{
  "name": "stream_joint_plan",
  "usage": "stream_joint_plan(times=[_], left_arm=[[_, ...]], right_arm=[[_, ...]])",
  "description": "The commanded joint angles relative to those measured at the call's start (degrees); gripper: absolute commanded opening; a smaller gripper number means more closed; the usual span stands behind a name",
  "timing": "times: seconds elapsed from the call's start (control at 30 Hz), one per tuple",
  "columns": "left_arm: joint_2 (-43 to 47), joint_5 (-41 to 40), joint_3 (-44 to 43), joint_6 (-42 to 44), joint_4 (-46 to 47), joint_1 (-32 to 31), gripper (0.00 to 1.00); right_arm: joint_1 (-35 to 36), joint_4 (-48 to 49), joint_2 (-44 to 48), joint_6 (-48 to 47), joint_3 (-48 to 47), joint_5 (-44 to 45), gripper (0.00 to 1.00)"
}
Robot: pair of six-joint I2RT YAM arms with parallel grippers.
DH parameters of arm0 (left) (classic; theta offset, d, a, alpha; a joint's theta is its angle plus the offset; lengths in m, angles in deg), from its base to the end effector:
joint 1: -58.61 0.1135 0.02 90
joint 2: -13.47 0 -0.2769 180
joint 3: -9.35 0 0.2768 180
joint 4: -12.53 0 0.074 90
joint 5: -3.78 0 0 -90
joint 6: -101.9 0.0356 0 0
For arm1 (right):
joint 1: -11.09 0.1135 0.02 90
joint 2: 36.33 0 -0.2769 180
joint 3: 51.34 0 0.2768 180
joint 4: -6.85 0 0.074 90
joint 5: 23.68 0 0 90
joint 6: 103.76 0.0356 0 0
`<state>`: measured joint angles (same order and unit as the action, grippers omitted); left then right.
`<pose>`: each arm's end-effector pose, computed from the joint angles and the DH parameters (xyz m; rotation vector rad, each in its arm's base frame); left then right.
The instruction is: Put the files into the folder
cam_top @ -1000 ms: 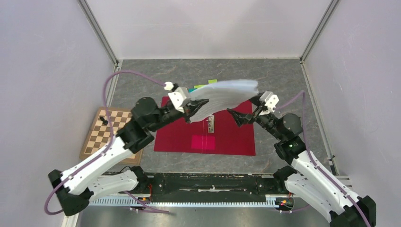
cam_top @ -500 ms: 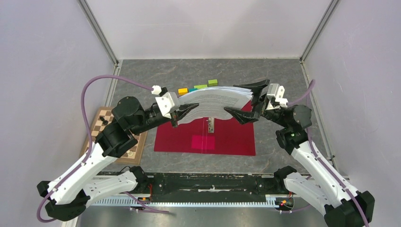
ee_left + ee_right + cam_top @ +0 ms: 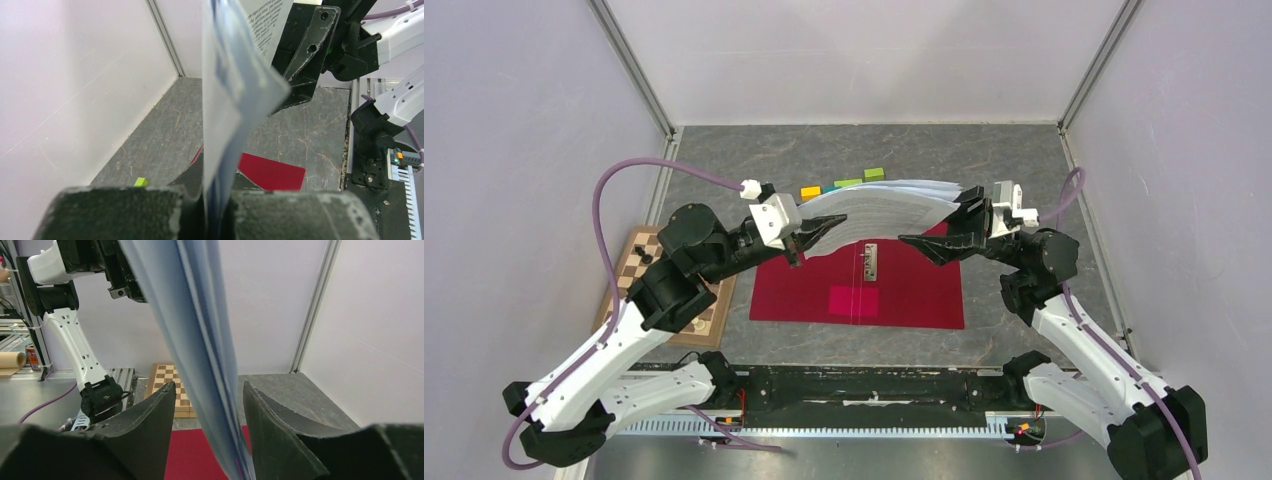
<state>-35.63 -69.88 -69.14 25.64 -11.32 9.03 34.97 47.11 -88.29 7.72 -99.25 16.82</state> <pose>0.1140 -0.1493 0.4691 0.9897 1.1527 -0.7137 0.1754 0.1073 0.3694 -0.8593 0.9065 1.0959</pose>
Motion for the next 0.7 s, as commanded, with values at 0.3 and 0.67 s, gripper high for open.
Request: stream_joint_plan(times=[0.3,0.67], left_arm=[[-2.4,3.7,-0.5,-4.0,6.5,-0.2,0.02],[-5.8,-3.5,0.2,-8.0,6.8,-0.2,0.07]], right_arm=[[0.3,4.5,-1.8,1.8,-1.2,0.5,0.48],[0.5,-17.5,-0.8,-2.1,-5.6,11.0,0.0]])
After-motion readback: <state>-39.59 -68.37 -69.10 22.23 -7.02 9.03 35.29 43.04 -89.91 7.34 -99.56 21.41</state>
